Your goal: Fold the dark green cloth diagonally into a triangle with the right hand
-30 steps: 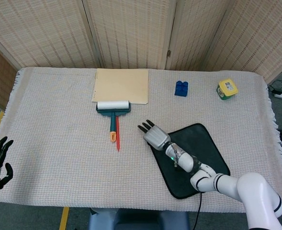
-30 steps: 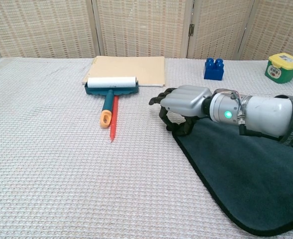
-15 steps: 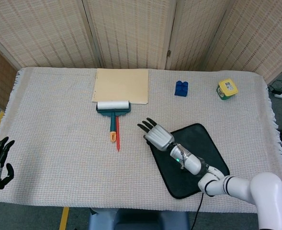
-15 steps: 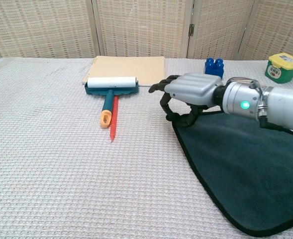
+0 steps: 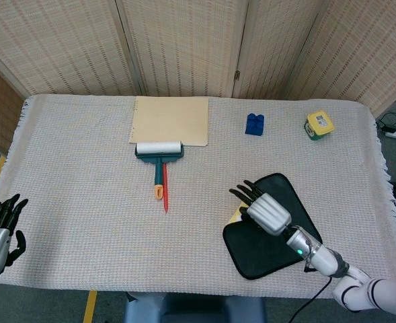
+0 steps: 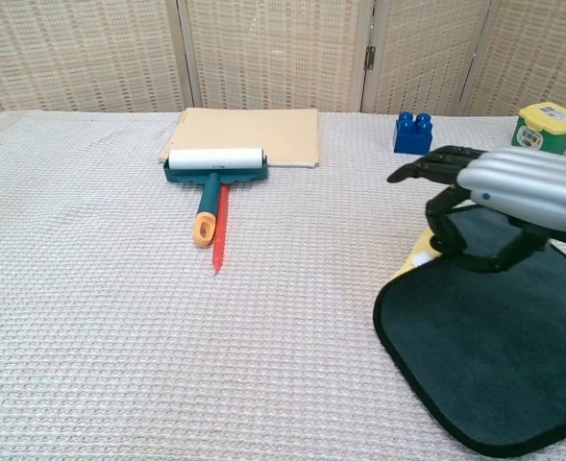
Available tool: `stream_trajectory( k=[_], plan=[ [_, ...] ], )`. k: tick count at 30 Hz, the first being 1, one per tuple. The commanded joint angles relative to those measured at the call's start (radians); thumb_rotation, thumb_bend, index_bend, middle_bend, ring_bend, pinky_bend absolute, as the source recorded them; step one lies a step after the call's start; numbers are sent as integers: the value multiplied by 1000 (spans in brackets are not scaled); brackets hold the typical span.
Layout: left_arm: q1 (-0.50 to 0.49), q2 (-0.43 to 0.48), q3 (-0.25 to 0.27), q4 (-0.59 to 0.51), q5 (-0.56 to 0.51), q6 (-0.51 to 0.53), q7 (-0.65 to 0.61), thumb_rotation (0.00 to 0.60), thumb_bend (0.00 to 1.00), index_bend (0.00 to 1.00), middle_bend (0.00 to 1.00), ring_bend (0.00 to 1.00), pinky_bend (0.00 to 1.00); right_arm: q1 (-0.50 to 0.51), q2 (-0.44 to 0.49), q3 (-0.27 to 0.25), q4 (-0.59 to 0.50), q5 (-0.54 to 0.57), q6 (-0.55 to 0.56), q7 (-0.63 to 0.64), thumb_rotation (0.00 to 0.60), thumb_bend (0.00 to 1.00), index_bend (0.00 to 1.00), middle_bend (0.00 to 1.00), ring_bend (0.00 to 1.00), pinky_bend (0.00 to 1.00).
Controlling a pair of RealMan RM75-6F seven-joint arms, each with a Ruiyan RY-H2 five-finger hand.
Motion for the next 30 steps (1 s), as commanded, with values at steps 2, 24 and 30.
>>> stream_trajectory(
  k=[2, 24, 30],
  plan=[
    [-3, -6, 0, 2, -4, -6, 13, 600, 866, 0, 19, 0, 0, -60, 38, -45, 25, -23, 38, 44, 600, 452, 633, 118, 72, 0],
    [-21, -36, -4, 18, -46, -57, 58, 600, 844, 0, 19, 0, 0, -217, 81, -121, 203, -38, 50, 213, 600, 452, 633, 119, 74, 0],
    [-32, -44, -4, 29, -63, -86, 66, 600, 840, 0, 19, 0, 0, -246, 72, -118, 247, -36, 55, 248, 600, 453, 633, 118, 73, 0]
  ],
)
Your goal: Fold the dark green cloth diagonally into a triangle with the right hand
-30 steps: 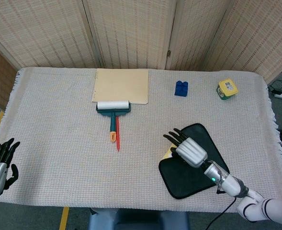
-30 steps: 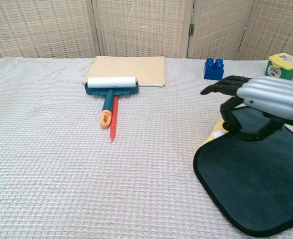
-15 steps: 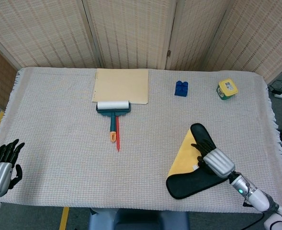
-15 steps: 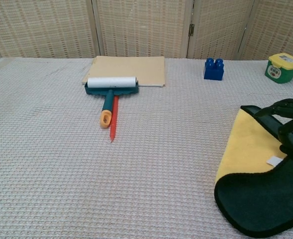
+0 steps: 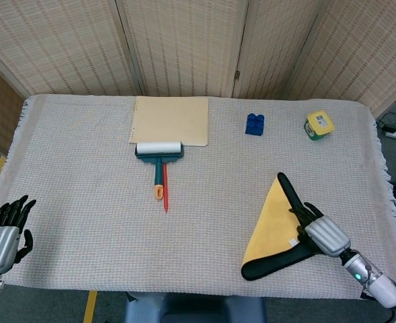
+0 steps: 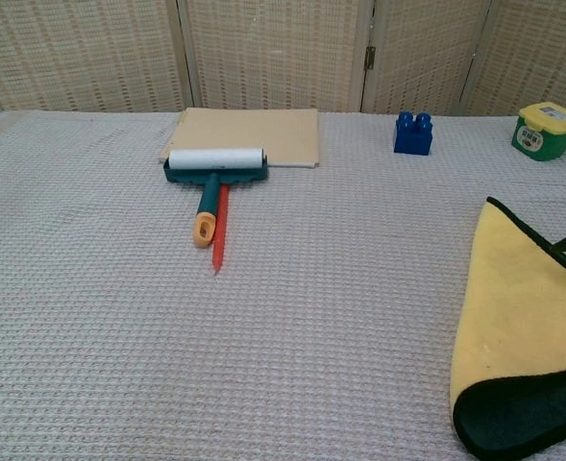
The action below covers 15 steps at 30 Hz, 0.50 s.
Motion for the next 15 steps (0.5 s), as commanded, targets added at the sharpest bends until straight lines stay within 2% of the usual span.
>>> stream_trajectory(
  k=[1, 15],
  plan=[
    [-5, -5, -1, 5, -9, -11, 5, 600, 840, 0, 19, 0, 0, -13, -5, 2, 22, 0, 0, 18, 600, 453, 633, 118, 73, 0],
    [-15, -21, 0, 15, -24, -32, 28, 600, 833, 0, 19, 0, 0, -68, -30, 17, 122, 6, 17, 65, 600, 453, 633, 117, 72, 0]
  ],
)
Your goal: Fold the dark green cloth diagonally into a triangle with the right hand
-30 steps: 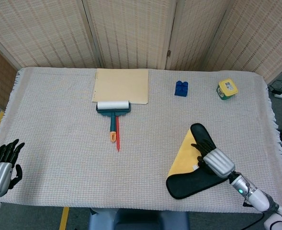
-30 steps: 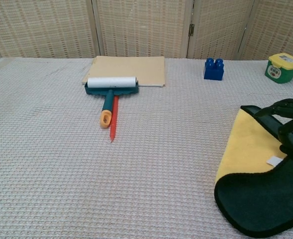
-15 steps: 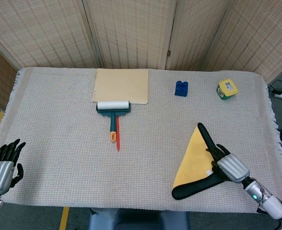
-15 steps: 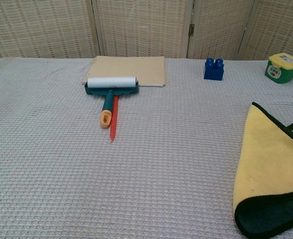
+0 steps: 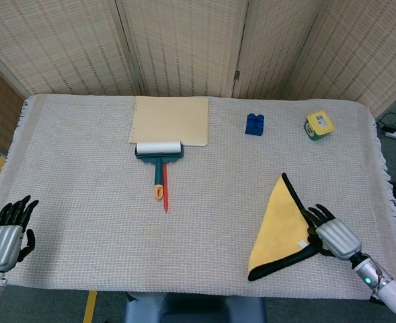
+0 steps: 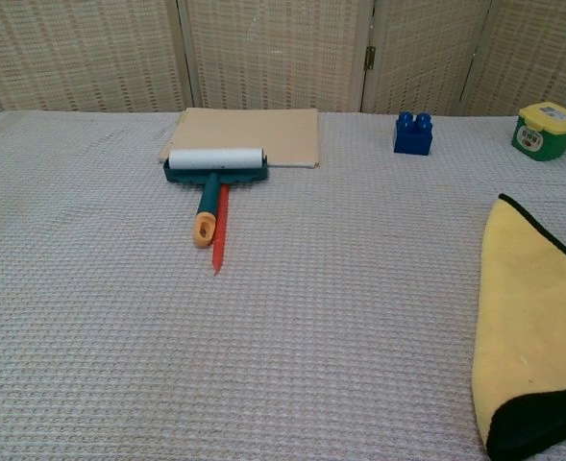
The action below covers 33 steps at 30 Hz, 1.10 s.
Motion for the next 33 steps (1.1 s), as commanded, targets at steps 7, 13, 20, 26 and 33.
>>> stream_trajectory(
  k=[7, 13, 20, 26, 33],
  plan=[
    [-7, -8, 5, 4, -4, -15, 10, 600, 824, 0, 19, 0, 0, -18, -35, 15, 83, 12, -21, 73, 600, 454, 633, 117, 72, 0],
    [-10, -12, 5, 7, -10, -22, 17, 600, 821, 0, 19, 0, 0, -27, -55, 16, 129, 5, -21, 93, 600, 454, 633, 117, 71, 0],
    [-12, -11, 2, 11, -18, -27, 11, 600, 820, 0, 19, 0, 0, -43, -66, 17, 153, 4, -17, 118, 600, 454, 633, 115, 72, 0],
    [-13, -13, 5, 10, -15, -27, 15, 600, 819, 0, 19, 0, 0, -54, -66, 15, 165, 9, -37, 119, 600, 454, 584, 78, 57, 0],
    [-15, -14, 5, 12, -18, -30, 11, 600, 800, 0, 19, 0, 0, -57, -31, 28, 115, 20, -34, 139, 600, 454, 92, 0, 0, 0]
  ],
)
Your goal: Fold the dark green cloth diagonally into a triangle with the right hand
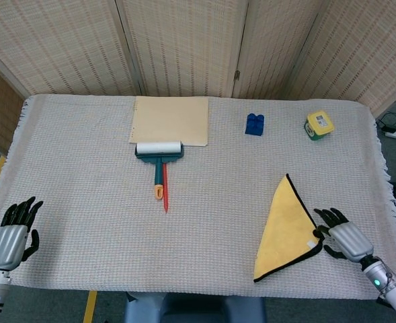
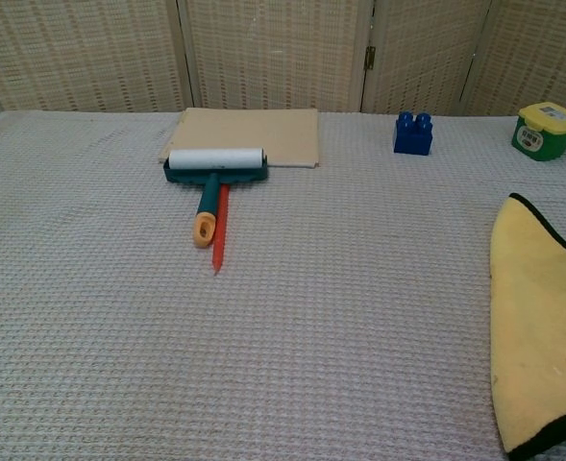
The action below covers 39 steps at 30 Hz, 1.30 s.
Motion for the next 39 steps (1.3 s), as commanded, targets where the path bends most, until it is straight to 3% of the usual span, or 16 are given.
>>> stream_trajectory(
  k=[1, 13, 18, 23, 32, 39],
  plan=[
    [0, 1, 0, 0, 0, 0, -2, 600, 797, 0, 19, 0, 0, -1, 18, 9, -27, 4, 10, 4, 600, 454, 58, 0, 0, 0],
    [4, 5, 2, -6, 10, 15, -5, 600, 762, 0, 19, 0, 0, -13, 89, -7, -133, -34, 55, -39, 600, 454, 37, 0, 0, 0],
    [2, 4, 3, -7, 9, 12, -3, 600, 759, 0, 19, 0, 0, -30, 104, -12, -139, -44, 84, -34, 600, 454, 156, 0, 0, 0],
    [4, 3, 2, -9, 9, 16, 1, 600, 755, 0, 19, 0, 0, -48, 136, -30, -152, -60, 108, -22, 600, 454, 349, 0, 0, 0],
    [-1, -6, 7, -10, 7, 4, 15, 600, 746, 0, 19, 0, 0, -95, 173, -52, -172, -74, 145, -46, 600, 455, 438, 0, 0, 0],
    [0, -5, 9, -15, 13, 10, 18, 600, 744, 0, 19, 0, 0, -121, 186, -40, -189, -65, 181, -29, 600, 454, 452, 0, 0, 0]
  ],
)
